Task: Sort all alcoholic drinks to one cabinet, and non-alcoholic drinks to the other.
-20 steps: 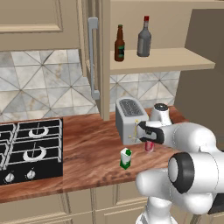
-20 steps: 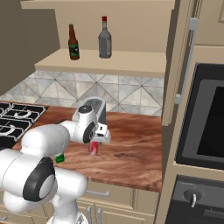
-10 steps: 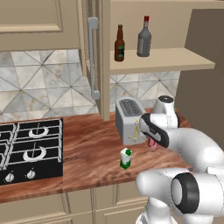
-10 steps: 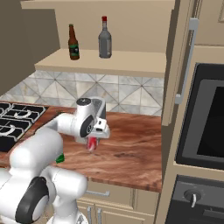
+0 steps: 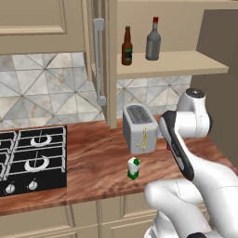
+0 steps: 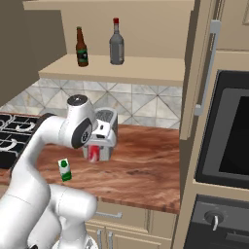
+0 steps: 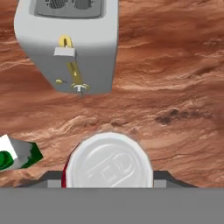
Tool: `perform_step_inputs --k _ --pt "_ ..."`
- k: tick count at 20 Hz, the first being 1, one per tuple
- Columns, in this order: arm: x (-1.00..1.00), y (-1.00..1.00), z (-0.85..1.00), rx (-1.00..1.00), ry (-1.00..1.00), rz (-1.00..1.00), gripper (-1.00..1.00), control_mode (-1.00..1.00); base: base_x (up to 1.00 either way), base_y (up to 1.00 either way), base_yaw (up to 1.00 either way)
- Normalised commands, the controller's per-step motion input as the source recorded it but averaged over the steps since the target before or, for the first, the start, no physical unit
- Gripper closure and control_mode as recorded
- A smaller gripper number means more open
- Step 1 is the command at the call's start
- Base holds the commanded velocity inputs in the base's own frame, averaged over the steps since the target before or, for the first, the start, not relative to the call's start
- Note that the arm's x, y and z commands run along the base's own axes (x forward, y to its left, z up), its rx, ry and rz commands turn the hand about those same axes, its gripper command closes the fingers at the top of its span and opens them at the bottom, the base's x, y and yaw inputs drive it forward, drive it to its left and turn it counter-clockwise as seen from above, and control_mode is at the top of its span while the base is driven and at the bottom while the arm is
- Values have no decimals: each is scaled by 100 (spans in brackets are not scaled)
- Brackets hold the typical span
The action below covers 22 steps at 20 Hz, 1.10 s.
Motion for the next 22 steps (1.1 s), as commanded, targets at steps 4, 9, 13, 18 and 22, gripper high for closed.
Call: perform_step_inputs --k 4,9,13,18,22 --pt "-54 0 86 0 -18 0 100 -100 0 0 0" --pt "-46 0 75 0 -20 0 100 -100 0 0 0" --pt "-34 0 57 0 -13 0 100 -100 0 0 0" --pt "-18 0 45 0 0 -1 100 -100 0 0 0" --pt "-7 3 3 0 1 0 100 -100 0 0 0"
